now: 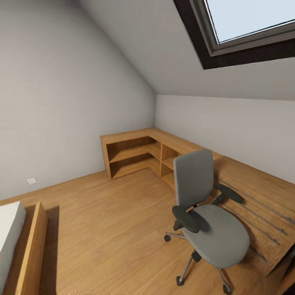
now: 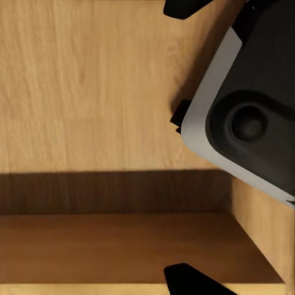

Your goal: In the bedroom, organize the workspace by keeping the computer under the desk, ensuring the monitor is on the desk, placing the keyboard on the desk next to the monitor, placing the mouse on the desk next to the keyboard, moving the folder from the swivel chair onto the desk next to the mouse, stacking the notebook on top of the folder with the pen on top of the notebook, and positioning the swivel chair next to the desk.

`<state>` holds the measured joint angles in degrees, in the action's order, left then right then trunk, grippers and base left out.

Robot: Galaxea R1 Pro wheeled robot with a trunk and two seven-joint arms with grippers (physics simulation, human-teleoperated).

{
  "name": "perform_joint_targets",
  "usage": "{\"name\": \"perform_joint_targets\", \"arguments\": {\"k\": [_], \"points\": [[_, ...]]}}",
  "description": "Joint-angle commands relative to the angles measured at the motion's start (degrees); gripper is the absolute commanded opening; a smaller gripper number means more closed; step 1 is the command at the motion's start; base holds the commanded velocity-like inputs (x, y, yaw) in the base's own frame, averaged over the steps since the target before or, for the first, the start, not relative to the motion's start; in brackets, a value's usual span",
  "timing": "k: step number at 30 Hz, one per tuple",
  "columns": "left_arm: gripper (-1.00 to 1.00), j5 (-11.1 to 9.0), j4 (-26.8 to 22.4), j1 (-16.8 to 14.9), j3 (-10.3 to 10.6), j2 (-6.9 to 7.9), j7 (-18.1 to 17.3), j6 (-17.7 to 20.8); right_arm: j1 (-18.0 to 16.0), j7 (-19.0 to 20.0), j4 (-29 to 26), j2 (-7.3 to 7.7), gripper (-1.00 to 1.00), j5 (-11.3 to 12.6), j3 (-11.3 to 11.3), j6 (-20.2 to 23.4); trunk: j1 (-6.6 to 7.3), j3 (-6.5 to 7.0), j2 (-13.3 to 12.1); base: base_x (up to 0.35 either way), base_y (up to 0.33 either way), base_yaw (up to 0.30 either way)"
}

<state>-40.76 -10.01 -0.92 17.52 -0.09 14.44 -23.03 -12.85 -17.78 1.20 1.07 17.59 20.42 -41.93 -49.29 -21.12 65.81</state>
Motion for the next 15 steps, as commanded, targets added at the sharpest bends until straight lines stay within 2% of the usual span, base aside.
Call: {"name": "perform_joint_targets", "arguments": {"k": [1, 7, 15], "points": [[1.0, -0.2, 0.02, -0.05, 0.51, 0.01, 0.42, -0.13, -0.06, -0.24, 0.13, -0.01, 1.0, 0.2, 0.5, -0.18, 0.0, -0.06, 0.04, 0.0, 0.001, 0.286], [1.0, -0.2, 0.73, -0.05, 1.04, 0.01, 0.42, -0.09, -0.05, -0.23, 0.12, -0.01, 1.0, 0.2, 0.5, -0.1, 0.0, -0.06, 0.04, 0.0, 0.0, 0.286], [1.0, -0.13, 1.09, -0.05, 2.8, -0.01, 0.42, -0.22, -0.07, -0.17, 0.12, -0.01, 1.0, 0.17, 0.5, 0.04, 0.0, -0.06, 0.04, 0.0, 0.0, 0.286]]}}
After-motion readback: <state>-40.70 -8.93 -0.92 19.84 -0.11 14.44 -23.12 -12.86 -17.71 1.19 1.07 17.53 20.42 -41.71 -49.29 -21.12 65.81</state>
